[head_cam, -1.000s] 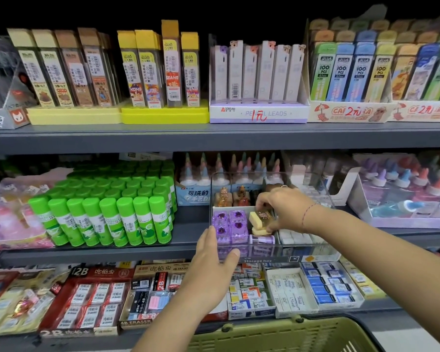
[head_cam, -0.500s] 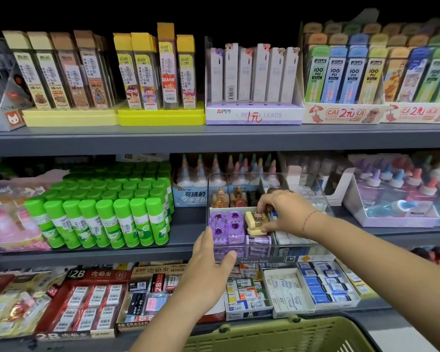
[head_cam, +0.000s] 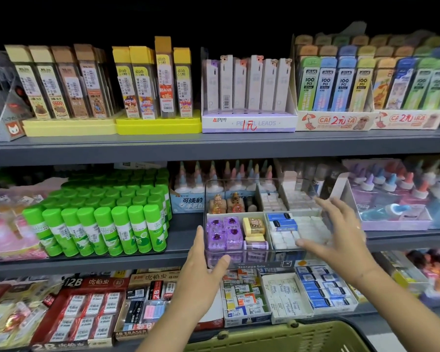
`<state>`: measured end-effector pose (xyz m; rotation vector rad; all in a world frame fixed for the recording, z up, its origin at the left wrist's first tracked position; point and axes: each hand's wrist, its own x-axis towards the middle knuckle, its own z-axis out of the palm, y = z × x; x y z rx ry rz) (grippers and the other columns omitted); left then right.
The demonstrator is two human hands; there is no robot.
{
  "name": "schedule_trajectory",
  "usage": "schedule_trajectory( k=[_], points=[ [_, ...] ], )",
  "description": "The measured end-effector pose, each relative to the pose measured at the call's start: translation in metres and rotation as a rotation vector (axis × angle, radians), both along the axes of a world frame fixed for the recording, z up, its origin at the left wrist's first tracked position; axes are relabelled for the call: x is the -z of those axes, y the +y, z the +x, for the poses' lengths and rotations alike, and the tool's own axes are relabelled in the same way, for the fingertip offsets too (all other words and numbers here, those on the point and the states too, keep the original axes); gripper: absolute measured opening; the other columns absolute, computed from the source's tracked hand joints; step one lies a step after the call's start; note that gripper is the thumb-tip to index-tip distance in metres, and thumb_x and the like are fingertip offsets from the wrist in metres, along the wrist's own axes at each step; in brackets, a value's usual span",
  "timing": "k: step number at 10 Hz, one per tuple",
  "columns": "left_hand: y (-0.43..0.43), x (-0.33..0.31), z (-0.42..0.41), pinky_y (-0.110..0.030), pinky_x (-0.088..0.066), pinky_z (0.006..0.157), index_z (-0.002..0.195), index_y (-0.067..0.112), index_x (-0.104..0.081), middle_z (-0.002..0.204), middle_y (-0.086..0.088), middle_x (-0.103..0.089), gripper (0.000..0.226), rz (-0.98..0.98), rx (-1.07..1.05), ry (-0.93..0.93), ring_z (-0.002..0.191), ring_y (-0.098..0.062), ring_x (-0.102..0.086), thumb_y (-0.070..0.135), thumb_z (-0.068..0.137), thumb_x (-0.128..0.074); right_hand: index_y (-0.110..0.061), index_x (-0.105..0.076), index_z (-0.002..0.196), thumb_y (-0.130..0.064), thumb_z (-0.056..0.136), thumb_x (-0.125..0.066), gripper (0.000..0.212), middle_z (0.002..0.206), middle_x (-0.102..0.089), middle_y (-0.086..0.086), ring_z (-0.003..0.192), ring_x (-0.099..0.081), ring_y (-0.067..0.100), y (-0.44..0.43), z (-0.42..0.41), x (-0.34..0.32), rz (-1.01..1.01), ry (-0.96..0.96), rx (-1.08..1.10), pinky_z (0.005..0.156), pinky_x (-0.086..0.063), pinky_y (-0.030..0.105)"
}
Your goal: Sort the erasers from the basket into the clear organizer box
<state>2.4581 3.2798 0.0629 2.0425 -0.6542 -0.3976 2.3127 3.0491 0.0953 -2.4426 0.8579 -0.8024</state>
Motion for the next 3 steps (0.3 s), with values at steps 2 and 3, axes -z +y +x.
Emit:
schedule_trajectory(
  k=[2, 3],
  points=[
    [-0.009, 0.010, 0.005, -0.030, -0.044, 0.094, 0.153, 0.037, -0.005, 0.143, 0.010, -0.048, 0.079, 0.008, -0.085, -0.016, 0.123, -0.010, -0.050, 0.045, 0.093, -0.055, -0.023, -0.010, 0.151, -0.032, 0.066, -0.083, 0.112, 0.152, -0.029, 0.003, 0.139, -0.030, 0.019, -0.005, -0.018, 0.034, 0.373, -0.066, -0.006, 0.109, -0.030, 0.036],
    [-0.011, 0.012, 0.002, -0.027, -0.044, 0.083, 0.153, 0.037, -0.001, 0.142, 0.007, -0.050, 0.082, 0.019, -0.114, -0.036, 0.118, -0.012, -0.053, 0.046, 0.092, -0.055, -0.023, -0.023, 0.148, -0.032, 0.067, -0.083, 0.101, 0.139, -0.050, 0.001, 0.117, -0.049, 0.013, -0.009, -0.016, 0.036, 0.371, -0.049, 0.027, 0.092, -0.039, 0.025]
  ],
)
